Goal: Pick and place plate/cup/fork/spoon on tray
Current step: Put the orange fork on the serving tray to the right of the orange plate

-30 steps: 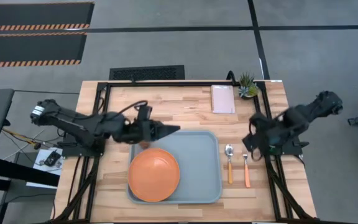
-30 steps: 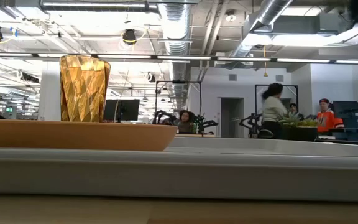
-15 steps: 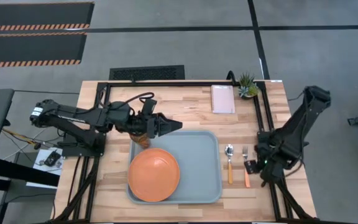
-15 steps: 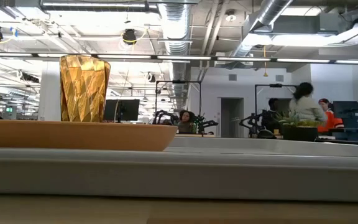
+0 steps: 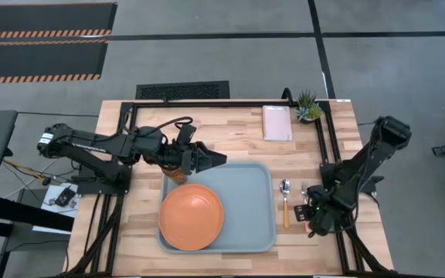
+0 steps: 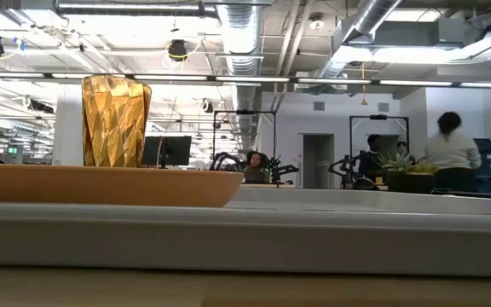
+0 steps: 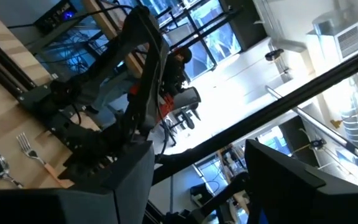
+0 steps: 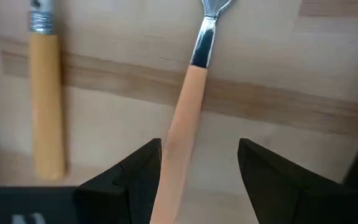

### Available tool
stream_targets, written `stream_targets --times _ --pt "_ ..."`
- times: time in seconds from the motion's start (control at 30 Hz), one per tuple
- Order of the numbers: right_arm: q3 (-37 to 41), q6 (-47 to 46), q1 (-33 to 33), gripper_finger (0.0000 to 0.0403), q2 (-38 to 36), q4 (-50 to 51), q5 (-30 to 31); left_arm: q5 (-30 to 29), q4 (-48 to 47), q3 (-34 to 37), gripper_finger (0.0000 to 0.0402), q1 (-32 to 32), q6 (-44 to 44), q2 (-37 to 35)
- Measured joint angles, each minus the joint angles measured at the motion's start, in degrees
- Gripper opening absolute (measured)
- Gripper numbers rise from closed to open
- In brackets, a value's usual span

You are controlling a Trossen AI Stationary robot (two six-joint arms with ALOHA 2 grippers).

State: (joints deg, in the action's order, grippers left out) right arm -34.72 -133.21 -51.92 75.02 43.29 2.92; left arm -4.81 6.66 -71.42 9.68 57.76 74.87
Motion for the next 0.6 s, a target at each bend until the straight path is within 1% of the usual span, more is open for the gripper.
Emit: stream_targets --times 0.17,0.27,0.37,0.53,0.6 --pt "-0.3 0.2 0.0 0.0234 5.6 -4.1 -0.4 -0.1 -0.2 0.0 0.0236 -0.4 -0.1 0.0" --pt "-0.4 0.0 0.1 0.0221 6.8 -4.8 -1.3 -0.3 -1.1 0.0 0.0236 -0.5 -0.1 0.0" --pt "-1.0 -0.1 0.5 0.0182 7.2 -4.2 -1.4 -0.3 -2.3 0.0 0.0236 -0.6 -0.1 0.0" --pt "-1.5 0.3 1.5 0.0085 7.3 -4.3 -1.6 -0.4 -4.6 0.0 0.0236 -0.8 0.0 0.0" --pt "-1.5 1.2 1.5 0.0058 7.3 -4.4 -1.5 -0.4 -4.7 0.0 0.0236 -0.8 0.0 0.0"
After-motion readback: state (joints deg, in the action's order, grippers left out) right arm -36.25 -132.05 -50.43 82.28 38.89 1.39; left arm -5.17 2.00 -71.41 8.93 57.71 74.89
